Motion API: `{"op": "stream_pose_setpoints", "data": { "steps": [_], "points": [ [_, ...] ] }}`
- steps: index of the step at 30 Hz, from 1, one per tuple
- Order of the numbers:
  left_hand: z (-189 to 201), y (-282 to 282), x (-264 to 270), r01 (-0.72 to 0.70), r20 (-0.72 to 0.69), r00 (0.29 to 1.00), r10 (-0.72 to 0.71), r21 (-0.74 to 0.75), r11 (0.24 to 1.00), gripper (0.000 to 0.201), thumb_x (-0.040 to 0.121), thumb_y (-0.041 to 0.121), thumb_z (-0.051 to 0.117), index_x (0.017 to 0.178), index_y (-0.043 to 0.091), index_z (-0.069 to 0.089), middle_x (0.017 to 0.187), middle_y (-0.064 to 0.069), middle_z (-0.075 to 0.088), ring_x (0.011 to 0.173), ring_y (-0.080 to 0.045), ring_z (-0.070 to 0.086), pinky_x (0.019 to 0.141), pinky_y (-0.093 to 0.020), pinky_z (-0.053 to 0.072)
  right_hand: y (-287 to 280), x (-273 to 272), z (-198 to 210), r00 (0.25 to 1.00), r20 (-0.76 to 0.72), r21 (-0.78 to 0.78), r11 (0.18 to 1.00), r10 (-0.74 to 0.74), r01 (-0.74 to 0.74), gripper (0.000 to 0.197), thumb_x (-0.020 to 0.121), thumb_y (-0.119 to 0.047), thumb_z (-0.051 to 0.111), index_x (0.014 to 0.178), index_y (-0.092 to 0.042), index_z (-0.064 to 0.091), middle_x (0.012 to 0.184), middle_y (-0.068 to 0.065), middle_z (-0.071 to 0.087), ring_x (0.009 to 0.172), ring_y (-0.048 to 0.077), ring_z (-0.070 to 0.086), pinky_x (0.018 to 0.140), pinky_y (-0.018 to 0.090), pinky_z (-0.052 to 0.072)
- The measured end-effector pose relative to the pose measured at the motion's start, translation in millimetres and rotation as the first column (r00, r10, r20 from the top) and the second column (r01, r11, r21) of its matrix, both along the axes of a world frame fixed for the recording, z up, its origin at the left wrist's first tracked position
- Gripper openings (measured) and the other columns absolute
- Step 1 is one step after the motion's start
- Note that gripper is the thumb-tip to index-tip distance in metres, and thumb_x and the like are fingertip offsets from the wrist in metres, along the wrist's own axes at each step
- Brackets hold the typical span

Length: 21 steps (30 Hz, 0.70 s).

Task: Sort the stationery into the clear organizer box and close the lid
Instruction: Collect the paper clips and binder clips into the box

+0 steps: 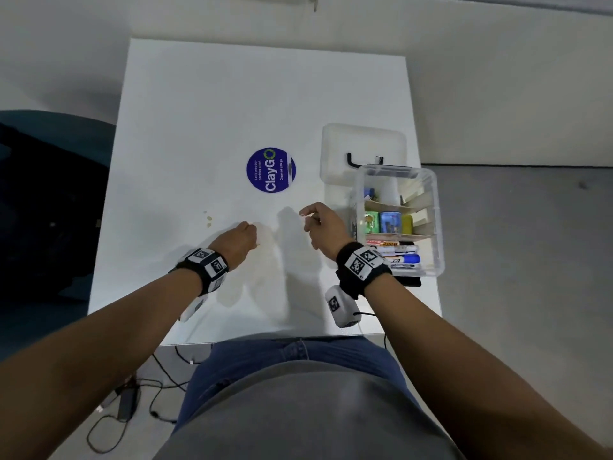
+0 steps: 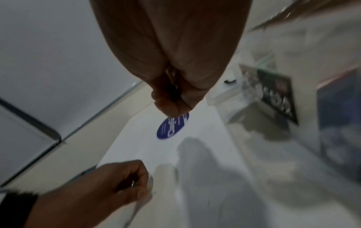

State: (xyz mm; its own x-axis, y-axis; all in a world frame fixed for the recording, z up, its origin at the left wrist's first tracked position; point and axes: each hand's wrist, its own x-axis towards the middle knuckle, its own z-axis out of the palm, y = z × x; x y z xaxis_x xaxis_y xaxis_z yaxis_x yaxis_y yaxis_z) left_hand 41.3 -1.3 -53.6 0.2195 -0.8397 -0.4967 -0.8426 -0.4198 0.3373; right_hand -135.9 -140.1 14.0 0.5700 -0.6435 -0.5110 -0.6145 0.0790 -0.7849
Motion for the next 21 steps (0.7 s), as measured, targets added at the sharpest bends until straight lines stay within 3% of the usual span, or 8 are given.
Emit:
{"op": "stream_pose_setpoints", "data": {
  "steps": [5, 8, 10, 13, 15, 18, 21],
  "points": [
    [67, -71, -58, -0.204, -0.253, 0.958, 0.134, -0.274, 0.94, 0.014, 0.096, 0.016, 0.051, 0.087, 0.007, 0.05, 0.089, -0.008, 0.054, 0.076, -0.024, 0.053, 0.07, -0.034, 0.042, -63, -43, 30, 0.978, 0.104, -0.097, 0.977, -0.179, 0.189, 0.025, 0.095, 0.001, 0.039, 0.106, -0.004, 0.06, 0.07, 0.003, 0.054, 0.048, 0.017, 0.049, 0.048, 0.027, 0.047],
    [108, -133, -105, -0.267, -0.386, 0.916, 0.111, -0.377, 0.887, 0.012, 0.096, 0.016, 0.051, 0.09, 0.006, 0.052, 0.089, -0.004, 0.056, 0.074, -0.016, 0.05, 0.066, -0.028, 0.04, -104, -75, 40, 0.952, 0.072, -0.189, 0.933, -0.299, 0.307, 0.025, 0.094, -0.001, 0.042, 0.104, -0.011, 0.062, 0.068, 0.002, 0.058, 0.052, 0.018, 0.054, 0.056, 0.034, 0.052],
    [123, -170, -135, -0.256, -0.421, 0.904, 0.074, -0.394, 0.883, 0.008, 0.095, 0.011, 0.05, 0.09, 0.006, 0.053, 0.091, -0.002, 0.058, 0.079, -0.015, 0.052, 0.068, -0.026, 0.039, -128, -93, 48, 0.932, 0.034, -0.228, 0.905, -0.362, 0.36, 0.024, 0.093, 0.0, 0.041, 0.102, -0.011, 0.06, 0.07, 0.002, 0.058, 0.053, 0.017, 0.053, 0.055, 0.033, 0.051],
    [130, -216, -172, -0.231, -0.42, 0.905, 0.061, -0.366, 0.901, 0.007, 0.094, 0.008, 0.049, 0.092, 0.005, 0.055, 0.09, -0.009, 0.062, 0.081, -0.021, 0.057, 0.069, -0.027, 0.04, -160, -112, 50, 0.941, -0.096, -0.306, 0.91, -0.323, 0.281, 0.025, 0.093, 0.001, 0.041, 0.106, -0.007, 0.061, 0.085, 0.008, 0.065, 0.065, 0.021, 0.064, 0.058, 0.029, 0.057],
    [127, -238, -189, -0.202, -0.365, 0.928, 0.073, -0.329, 0.922, 0.011, 0.093, 0.003, 0.046, 0.098, 0.001, 0.055, 0.093, -0.013, 0.063, 0.085, -0.027, 0.059, 0.07, -0.031, 0.041, -175, -117, 48, 0.951, -0.18, -0.291, 0.937, -0.251, 0.193, 0.032, 0.092, 0.003, 0.042, 0.115, -0.006, 0.062, 0.105, 0.016, 0.068, 0.089, 0.029, 0.07, 0.078, 0.036, 0.059],
    [119, -254, -201, -0.124, -0.289, 0.956, 0.051, -0.238, 0.963, 0.025, 0.091, -0.002, 0.045, 0.115, 0.001, 0.049, 0.104, -0.018, 0.063, 0.091, -0.031, 0.06, 0.072, -0.034, 0.043, -186, -119, 45, 0.947, -0.295, -0.258, 0.965, -0.13, 0.052, 0.042, 0.09, 0.002, 0.041, 0.129, -0.003, 0.057, 0.129, 0.019, 0.059, 0.118, 0.032, 0.059, 0.103, 0.041, 0.047],
    [111, -256, -202, -0.081, -0.335, 0.942, 0.009, -0.201, 0.976, 0.036, 0.09, -0.003, 0.042, 0.124, 0.007, 0.036, 0.107, -0.018, 0.06, 0.092, -0.028, 0.059, 0.079, -0.043, 0.05, -198, -128, 30, 0.955, -0.282, -0.246, 0.969, -0.089, 0.018, 0.045, 0.089, -0.005, 0.041, 0.132, -0.009, 0.054, 0.133, 0.019, 0.054, 0.118, 0.032, 0.057, 0.104, 0.044, 0.047]
  ]
}}
